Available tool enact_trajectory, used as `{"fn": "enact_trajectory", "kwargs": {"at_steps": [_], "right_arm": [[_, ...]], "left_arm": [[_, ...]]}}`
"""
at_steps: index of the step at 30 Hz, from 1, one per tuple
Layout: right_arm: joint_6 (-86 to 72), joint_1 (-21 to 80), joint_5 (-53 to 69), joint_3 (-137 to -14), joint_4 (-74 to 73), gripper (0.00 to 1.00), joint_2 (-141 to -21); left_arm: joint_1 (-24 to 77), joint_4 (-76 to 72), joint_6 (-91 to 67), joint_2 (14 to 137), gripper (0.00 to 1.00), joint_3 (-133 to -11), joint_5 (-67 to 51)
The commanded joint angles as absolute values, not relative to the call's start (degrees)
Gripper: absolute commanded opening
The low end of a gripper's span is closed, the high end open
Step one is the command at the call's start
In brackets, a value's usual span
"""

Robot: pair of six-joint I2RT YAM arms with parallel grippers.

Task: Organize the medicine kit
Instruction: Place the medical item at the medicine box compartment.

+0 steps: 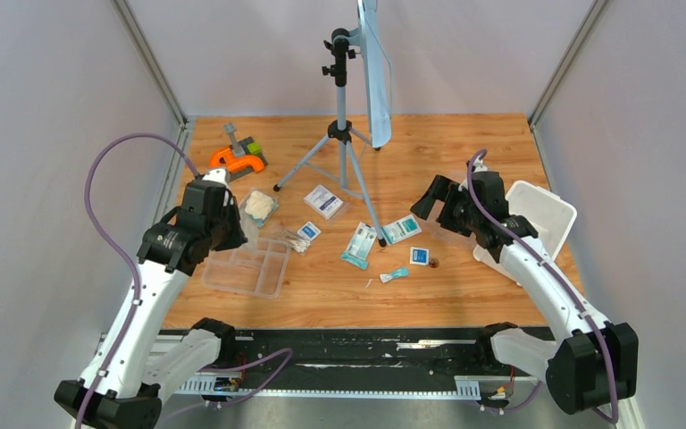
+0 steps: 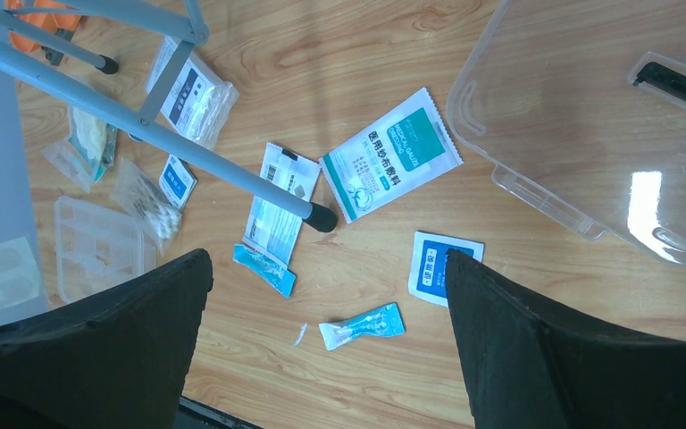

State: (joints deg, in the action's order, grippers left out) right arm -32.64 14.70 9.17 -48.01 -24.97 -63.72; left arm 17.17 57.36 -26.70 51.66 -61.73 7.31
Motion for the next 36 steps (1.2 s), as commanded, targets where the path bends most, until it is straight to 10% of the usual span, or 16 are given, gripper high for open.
{"fn": "enact_trajectory", "kwargs": {"at_steps": [1,36], "right_arm": [[-31.64,14.88,10.04,-47.74,-22.12,1.0,-61.9],[-31.62,14.92,9.97,-47.1,-21.5,1.0,-63.08]], "left_arm": [[17.23,59.88,-29.6,50.11,0.0,-60.19,9.68],[16.78,63.24,-37.26,56.87,0.0,-57.13,9.18]]}}
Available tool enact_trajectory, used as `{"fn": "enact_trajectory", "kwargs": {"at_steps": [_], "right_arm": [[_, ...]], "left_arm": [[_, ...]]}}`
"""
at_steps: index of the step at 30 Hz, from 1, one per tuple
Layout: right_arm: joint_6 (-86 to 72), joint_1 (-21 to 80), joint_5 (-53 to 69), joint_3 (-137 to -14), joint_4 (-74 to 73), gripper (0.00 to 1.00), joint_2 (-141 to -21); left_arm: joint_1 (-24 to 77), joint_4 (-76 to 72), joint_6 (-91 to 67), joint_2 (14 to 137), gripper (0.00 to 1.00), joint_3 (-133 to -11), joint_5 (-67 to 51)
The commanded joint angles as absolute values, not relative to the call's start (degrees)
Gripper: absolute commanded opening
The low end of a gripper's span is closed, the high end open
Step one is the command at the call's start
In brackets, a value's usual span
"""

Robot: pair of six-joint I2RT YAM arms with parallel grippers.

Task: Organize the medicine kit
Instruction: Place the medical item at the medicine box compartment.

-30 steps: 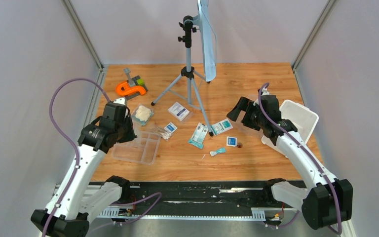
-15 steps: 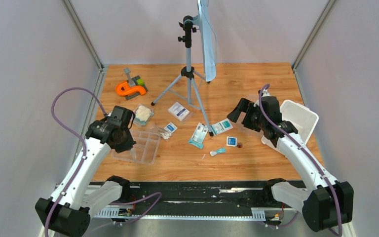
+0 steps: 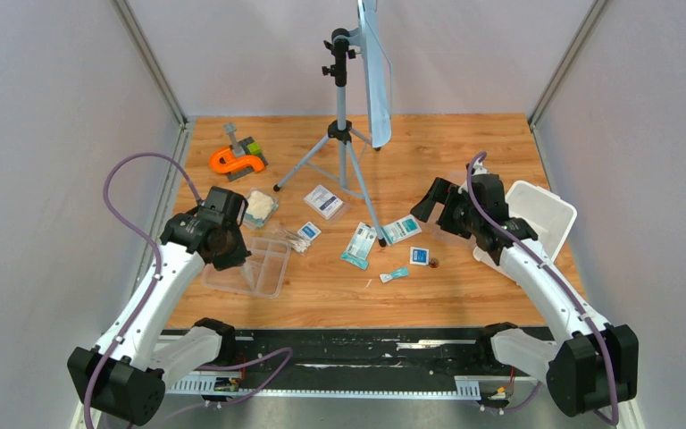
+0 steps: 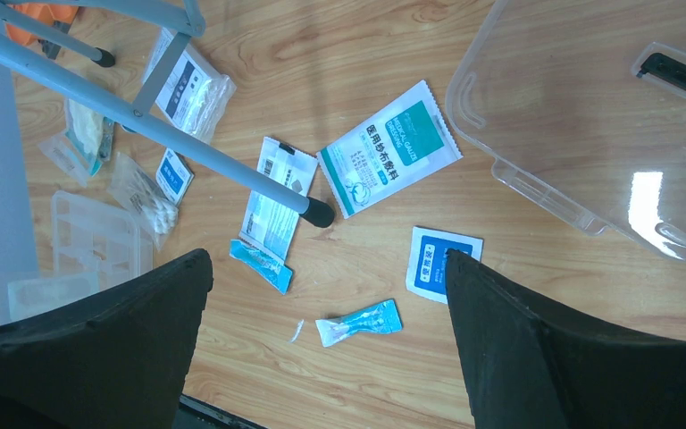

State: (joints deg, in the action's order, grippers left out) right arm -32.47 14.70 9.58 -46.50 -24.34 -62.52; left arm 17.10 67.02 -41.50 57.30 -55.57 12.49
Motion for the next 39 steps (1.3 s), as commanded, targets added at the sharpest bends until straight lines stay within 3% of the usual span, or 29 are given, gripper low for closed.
{"fn": "enact_trajectory", "kwargs": {"at_steps": [1,12,31,39], "right_arm": [[-31.64,14.88,10.01,-47.17,-21.51,1.0,-63.22],[-31.29,14.86,10.02,-47.46,-21.31,1.0,-63.85],[-31.55,14.87,10.1,-47.9,-21.2,1.0,-64.61],[-31.34,14.86,10.43,-48.03,-21.02,1.0,-64.38]], "left_arm": [[16.78,63.14,-36.56,57.0,0.0,-57.37,8.85],[16.79,66.51,-34.05,64.87,0.0,-60.05,13.22],[16.79,61.24,-30.69,58.22,0.0,-60.81,-3.05],[16.47,60.84,-34.39,63.43,0.0,-57.43,6.6]]}}
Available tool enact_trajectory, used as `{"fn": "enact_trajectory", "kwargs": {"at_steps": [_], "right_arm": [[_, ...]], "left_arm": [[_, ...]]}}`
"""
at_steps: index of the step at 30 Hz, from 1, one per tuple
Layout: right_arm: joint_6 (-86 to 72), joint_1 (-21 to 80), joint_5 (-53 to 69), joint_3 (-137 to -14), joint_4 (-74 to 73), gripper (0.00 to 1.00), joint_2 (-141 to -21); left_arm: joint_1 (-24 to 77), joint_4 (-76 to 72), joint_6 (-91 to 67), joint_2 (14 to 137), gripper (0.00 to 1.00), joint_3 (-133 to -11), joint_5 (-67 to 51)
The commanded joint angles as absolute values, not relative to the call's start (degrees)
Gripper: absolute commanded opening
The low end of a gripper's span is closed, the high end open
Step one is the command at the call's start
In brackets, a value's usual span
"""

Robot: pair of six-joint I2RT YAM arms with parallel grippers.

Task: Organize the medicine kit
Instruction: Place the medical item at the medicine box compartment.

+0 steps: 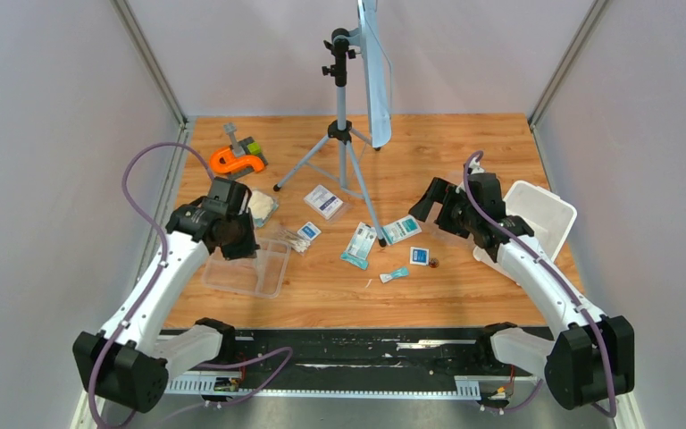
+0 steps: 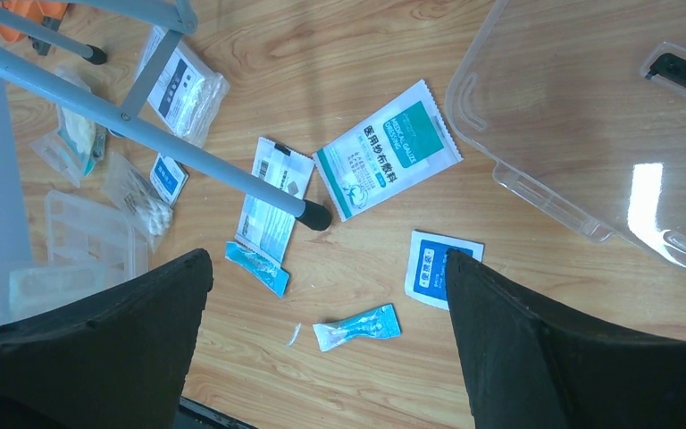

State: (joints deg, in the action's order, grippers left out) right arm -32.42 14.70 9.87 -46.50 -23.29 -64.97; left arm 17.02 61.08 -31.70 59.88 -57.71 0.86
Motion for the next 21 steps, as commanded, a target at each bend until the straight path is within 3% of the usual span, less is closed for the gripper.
{"fn": "enact_trajectory", "kwargs": {"at_steps": [1,21], "right_arm": [[-31.26,14.89,10.27,-47.88,-21.06,1.0,-64.08],[-30.39,14.91,10.06,-47.94,-21.09,1.0,-63.39]], "left_arm": [[16.33,61.27,-34.9,64.77,0.0,-57.45,8.57],[13.27,67.8,-55.88,65.83,0.0,-52.24,31.48]]}}
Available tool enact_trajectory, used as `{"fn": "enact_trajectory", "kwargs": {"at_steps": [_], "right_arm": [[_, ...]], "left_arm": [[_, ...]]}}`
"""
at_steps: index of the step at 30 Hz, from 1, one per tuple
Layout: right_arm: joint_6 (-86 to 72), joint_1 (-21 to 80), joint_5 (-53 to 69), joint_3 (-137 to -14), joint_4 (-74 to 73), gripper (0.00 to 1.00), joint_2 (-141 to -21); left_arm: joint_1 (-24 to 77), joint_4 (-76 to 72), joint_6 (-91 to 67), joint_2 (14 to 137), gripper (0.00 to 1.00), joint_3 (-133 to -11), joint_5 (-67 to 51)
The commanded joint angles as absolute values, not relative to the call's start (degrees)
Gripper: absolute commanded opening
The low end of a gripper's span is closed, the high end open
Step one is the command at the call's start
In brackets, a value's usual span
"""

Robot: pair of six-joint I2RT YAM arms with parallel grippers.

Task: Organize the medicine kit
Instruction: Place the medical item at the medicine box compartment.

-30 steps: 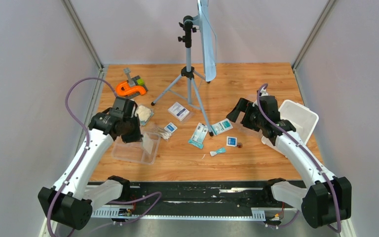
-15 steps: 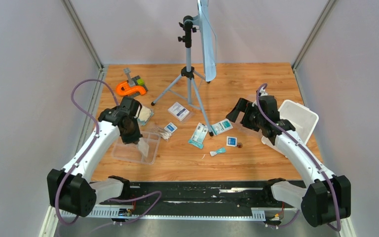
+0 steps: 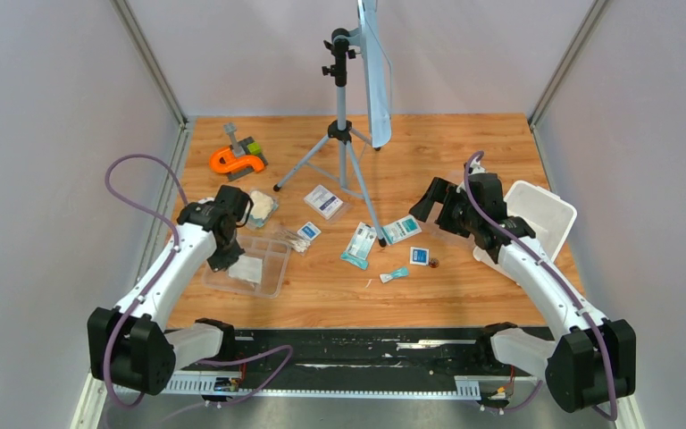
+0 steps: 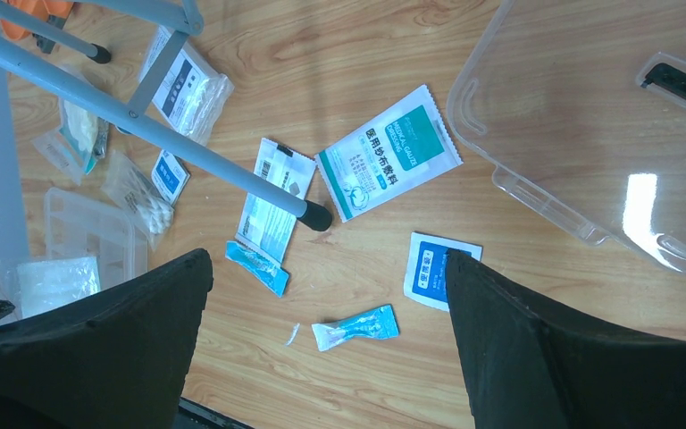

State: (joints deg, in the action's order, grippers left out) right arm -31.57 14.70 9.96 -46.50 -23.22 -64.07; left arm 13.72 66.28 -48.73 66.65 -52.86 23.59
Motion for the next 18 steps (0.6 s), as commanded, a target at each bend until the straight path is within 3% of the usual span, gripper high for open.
{"fn": "enact_trajectory", "kwargs": {"at_steps": [1,15,17,18], "right_arm": [[-30.47,14.87,10.03,-47.91,-21.02,1.0,-63.33],[-29.97,14.91,8.57,-46.32,-21.08,1.0,-62.03],[-29.97,14.9,8.56,-46.32,-21.04,1.0,-62.42],[-29.97,14.88,8.61,-46.36,-21.08,1.0,-62.47]], "left_arm": [[13.27,67.6,-56.59,65.87,0.0,-51.29,32.44],[13.27,62.78,-52.35,75.08,0.02,-51.46,34.85],[13.27,65.06,-52.03,77.6,0.28,-53.59,34.78],[13.27,65.97,-52.07,78.57,0.53,-55.1,34.92]]}}
